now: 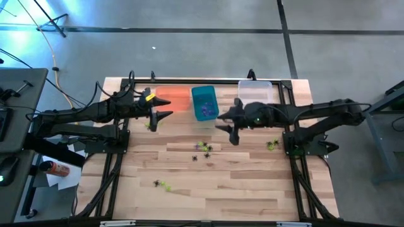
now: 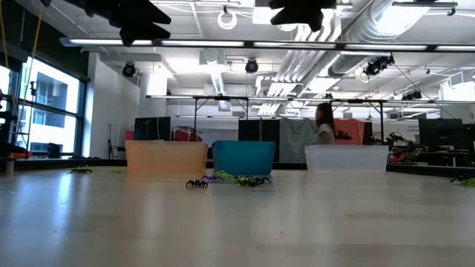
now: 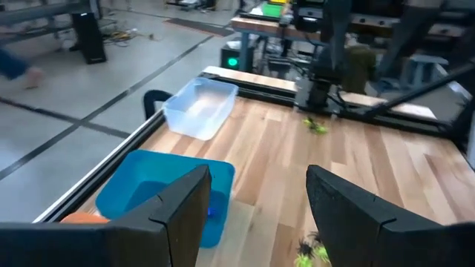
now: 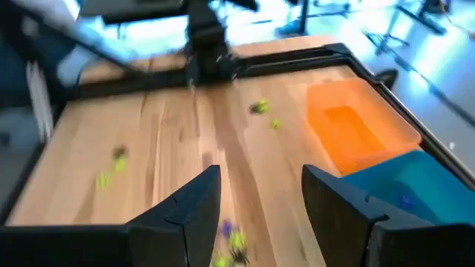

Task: Sort Halloween decoration
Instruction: Put the purple spider toy into the blue bin

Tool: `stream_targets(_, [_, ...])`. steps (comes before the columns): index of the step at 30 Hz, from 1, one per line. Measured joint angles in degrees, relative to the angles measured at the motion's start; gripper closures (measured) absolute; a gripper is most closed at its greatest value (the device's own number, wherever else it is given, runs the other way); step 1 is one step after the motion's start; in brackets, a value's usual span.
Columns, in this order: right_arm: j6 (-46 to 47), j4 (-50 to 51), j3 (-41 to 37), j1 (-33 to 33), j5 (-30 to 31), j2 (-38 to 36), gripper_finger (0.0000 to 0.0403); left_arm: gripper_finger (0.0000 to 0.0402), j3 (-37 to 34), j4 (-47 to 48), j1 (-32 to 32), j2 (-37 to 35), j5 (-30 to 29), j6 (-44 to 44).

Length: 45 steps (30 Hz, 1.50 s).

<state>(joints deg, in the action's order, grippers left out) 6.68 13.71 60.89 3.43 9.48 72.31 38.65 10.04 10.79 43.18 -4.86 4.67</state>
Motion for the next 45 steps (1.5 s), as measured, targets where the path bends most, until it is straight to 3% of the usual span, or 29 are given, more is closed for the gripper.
stream_targets(6, [-1.1,-0.2,-1.0,1.1,0.2,0.9,0.0217,0.019,0.0,0.0,0.0,0.0,3.1,-3.9])
stream_targets(15, [-1.6,-1.0,-1.1,1.1,2.3,0.8,0.0217,0.019,0.4,-0.5,-2.1,2.8,3.6,-0.3])
stream_targets(19, [-1.7,-0.9,-1.1,1.1,4.2,0.8,0.0217,0.019,3.3,0.9,-5.6,11.0,4.5,-5.1])
stream_targets(30, [-0.7,-0.9,-1.1,1.1,5.4,0.8,0.0217,0.019,5.4,0.8,-12.2,35.2,6.6,-32.3])
stream_targets(37, [6.8,0.4,-1.1,1.1,5.4,0.8,0.0217,0.019,5.5,-10.4,-11.4,46.9,13.4,-29.1])
stream_targets(45, [6.4,1.9,-1.1,1.5,4.8,0.8,0.0217,0.019,5.5,-13.5,-11.0,55.4,13.4,-33.7])
